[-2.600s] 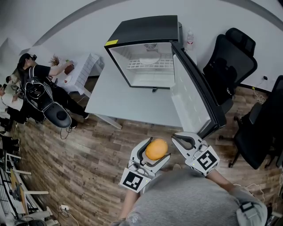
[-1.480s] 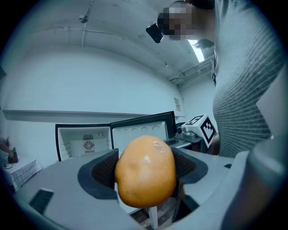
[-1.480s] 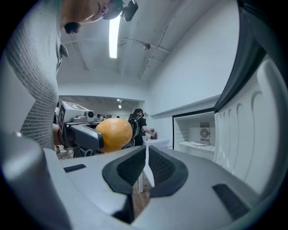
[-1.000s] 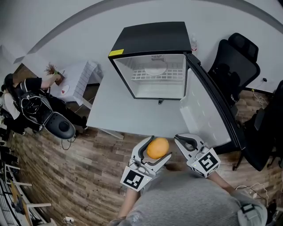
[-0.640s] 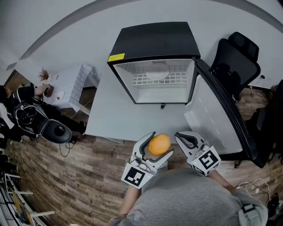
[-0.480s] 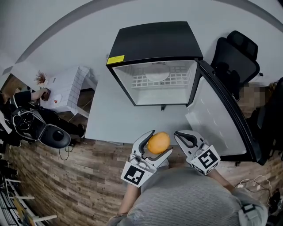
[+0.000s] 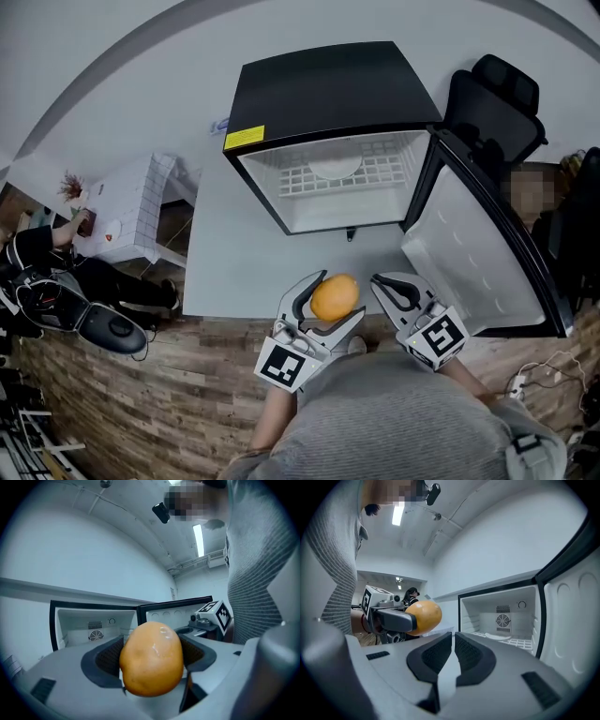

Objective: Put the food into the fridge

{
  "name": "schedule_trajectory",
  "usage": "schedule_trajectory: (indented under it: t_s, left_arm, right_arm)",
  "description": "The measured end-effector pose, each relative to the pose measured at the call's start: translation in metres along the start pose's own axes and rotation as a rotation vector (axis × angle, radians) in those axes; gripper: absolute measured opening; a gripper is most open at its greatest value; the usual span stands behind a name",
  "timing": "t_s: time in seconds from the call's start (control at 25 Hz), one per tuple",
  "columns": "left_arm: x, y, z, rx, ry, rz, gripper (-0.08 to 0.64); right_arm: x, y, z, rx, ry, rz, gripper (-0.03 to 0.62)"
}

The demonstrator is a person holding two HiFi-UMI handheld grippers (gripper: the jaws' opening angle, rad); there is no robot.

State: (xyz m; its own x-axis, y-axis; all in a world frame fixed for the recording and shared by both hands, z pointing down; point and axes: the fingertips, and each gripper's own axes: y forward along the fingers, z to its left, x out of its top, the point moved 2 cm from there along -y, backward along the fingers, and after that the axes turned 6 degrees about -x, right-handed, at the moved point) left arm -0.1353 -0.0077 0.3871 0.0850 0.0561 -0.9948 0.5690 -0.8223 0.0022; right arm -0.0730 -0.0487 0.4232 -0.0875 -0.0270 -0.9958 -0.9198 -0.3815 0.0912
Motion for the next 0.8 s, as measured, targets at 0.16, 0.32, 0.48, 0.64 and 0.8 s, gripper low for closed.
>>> schedule_trajectory:
  t_s: [0.16,0.32,0.48,0.64,0.8]
  left_arm:
    - [-0.004,-0.001,0.010,-0.017,-0.013,-0.002,0.373]
    - [-0.008,0.003,0.017,-0.035,-0.020,0.003,0.373]
    - [-0.010,0.008,0.023,-0.038,-0.032,0.003,0.373]
    - [-0.016,0.017,0.030,-0.033,-0.032,0.022,0.373]
    - [-0.018,0.025,0.041,-0.026,-0.046,0.021,0.373]
  right_arm:
    - [0.000,0.006,0.000,-0.024,0.000,-0.002,0.014]
    - [-0.002,0.011,-0.005,-0.033,-0.008,0.004,0.014]
    - [0.004,0.018,-0.011,-0.013,-0.028,-0.010,0.014]
    - [0.004,0.021,-0.029,-0.054,-0.018,-0.020,0.014]
    - [0.006,0.028,-0.035,-0.028,-0.023,-0.020,0.014]
